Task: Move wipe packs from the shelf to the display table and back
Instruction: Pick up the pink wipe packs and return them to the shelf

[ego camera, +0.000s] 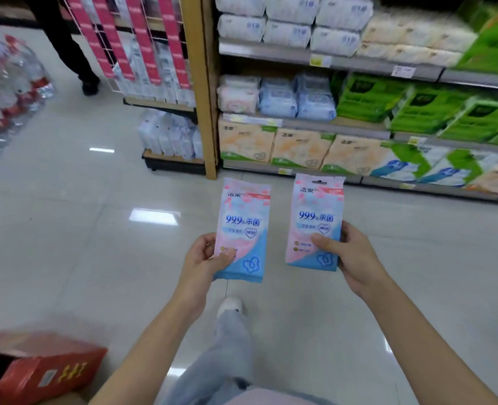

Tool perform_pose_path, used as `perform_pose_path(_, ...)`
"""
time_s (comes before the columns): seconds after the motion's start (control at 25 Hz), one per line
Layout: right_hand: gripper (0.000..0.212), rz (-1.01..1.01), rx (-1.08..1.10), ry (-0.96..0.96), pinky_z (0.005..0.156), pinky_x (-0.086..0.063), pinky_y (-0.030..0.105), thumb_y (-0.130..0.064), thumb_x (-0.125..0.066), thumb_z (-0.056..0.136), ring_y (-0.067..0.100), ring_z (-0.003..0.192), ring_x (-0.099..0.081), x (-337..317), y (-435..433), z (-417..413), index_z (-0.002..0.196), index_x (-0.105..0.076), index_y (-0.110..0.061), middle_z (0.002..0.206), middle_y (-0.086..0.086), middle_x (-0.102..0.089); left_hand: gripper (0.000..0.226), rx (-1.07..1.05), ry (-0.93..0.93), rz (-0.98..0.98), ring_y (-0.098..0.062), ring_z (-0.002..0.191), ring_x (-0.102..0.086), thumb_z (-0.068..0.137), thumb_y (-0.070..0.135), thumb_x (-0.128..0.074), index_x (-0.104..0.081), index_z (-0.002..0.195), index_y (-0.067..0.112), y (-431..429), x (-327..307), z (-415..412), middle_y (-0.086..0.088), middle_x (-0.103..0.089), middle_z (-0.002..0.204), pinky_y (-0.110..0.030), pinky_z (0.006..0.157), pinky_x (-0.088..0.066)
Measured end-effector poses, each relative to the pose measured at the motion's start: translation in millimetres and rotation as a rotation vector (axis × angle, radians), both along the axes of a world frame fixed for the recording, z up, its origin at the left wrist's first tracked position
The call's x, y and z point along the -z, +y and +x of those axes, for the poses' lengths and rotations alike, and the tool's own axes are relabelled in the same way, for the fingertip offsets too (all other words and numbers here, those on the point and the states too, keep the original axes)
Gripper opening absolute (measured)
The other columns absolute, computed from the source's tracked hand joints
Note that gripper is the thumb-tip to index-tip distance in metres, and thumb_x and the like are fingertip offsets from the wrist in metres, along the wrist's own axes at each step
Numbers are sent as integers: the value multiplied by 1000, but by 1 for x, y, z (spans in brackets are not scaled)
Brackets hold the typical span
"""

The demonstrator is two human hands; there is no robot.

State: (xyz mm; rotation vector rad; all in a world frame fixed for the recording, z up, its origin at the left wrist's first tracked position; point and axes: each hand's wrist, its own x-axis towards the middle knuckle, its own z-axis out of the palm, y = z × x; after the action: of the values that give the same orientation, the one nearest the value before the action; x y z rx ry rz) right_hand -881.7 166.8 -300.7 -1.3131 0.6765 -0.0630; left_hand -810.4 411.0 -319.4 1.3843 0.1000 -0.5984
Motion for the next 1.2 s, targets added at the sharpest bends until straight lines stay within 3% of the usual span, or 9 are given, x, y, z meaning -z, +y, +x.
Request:
perform_pose_path(0.2,34,73,192,-12,61,-58,27,1,-69,74,22,79,-73,0,-37,59,106,-61,-8,100,9,-73,42,162,-76,-24,-14,79,-69,65,18,-67,-57,105,11,-69,-26,127,-4,-72,97,-20,59,-52)
perform_pose_path(0.4,71,92,290,-79,65,-59,33,-23,-89,48,32,86,-71,-9,-83,106,109,-60,-3,103,14,-73,30,268,-150,-56,-16,85,-67,82,3,-66,-56,110,9,-158,-60,224,-3,-70,101,-18,61,-52)
perform_pose_path(0.6,46,93,332,-125,65,-60,33,-3,-73,62,29,80,-71,-14,-154,171,106,-61,1,102,17,-72,23,292,-214,-92,-9,81,-68,84,1,-62,-58,104,11,-251,-78,294,4,-73,95,-19,64,-53)
perform_pose_path(0.96,41,-78,256,-194,59,-57,27,-5,-74,61,21,76,-72,-81,-335,312,101,-64,-7,89,4,-76,36,143,-163,-131,-20,93,-67,66,9,-75,-61,99,14,-380,-77,365,-2,-72,100,-30,73,-49)
perform_pose_path(1.04,35,-138,241,-232,59,-57,25,-2,-73,66,17,74,-72,-103,-369,344,99,-65,-9,86,-1,-76,37,109,-159,-147,-17,92,-67,64,10,-74,-62,99,14,-400,-79,381,1,-73,98,-31,75,-49)
perform_pose_path(1.2,44,-193,185,-325,63,-57,25,-12,-73,62,17,82,-72,-142,-421,413,104,-64,-9,92,-1,-75,36,61,-184,-172,-13,86,-67,63,16,-68,-61,99,13,-429,-92,427,1,-72,95,-30,75,-48)
